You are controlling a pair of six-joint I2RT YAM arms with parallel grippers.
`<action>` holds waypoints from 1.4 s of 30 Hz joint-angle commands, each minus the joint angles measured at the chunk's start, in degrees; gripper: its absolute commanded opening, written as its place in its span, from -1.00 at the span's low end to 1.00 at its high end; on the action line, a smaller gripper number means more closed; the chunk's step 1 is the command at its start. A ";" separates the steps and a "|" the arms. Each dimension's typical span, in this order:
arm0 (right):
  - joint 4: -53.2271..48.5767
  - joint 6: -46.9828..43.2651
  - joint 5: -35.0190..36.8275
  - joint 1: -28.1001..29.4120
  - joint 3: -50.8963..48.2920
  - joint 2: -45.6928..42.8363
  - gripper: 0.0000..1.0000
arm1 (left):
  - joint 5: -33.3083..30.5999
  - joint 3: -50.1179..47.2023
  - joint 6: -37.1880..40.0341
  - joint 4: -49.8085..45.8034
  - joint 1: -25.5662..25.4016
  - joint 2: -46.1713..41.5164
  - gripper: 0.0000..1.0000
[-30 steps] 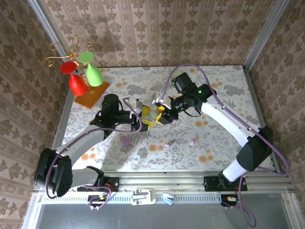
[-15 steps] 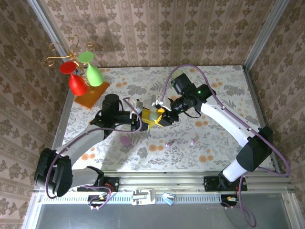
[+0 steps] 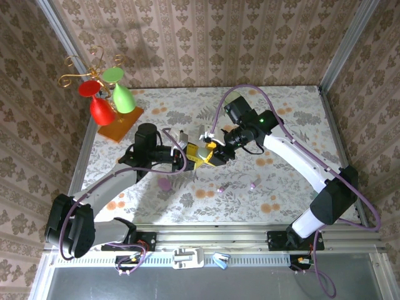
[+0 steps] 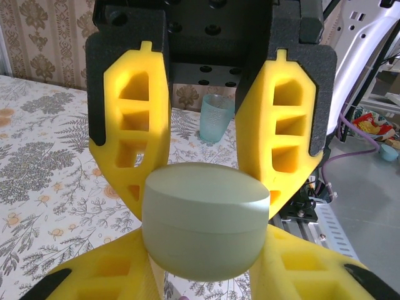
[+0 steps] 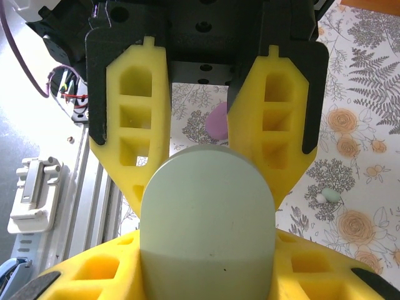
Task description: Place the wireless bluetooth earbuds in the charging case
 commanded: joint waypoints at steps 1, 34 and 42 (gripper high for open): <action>1.90 -0.71 0.67 0.65 -0.32 -1.77 -0.11 | 2.53 1.14 -0.04 3.37 -1.40 -0.68 -0.44; 8.55 3.03 -4.95 -3.41 -5.97 -7.36 -0.40 | 1.99 -1.70 -9.51 18.37 0.36 1.24 -0.22; 7.37 2.61 -4.34 -3.41 -5.20 -6.36 -0.41 | 2.29 -1.14 -9.21 17.34 0.36 1.59 -0.19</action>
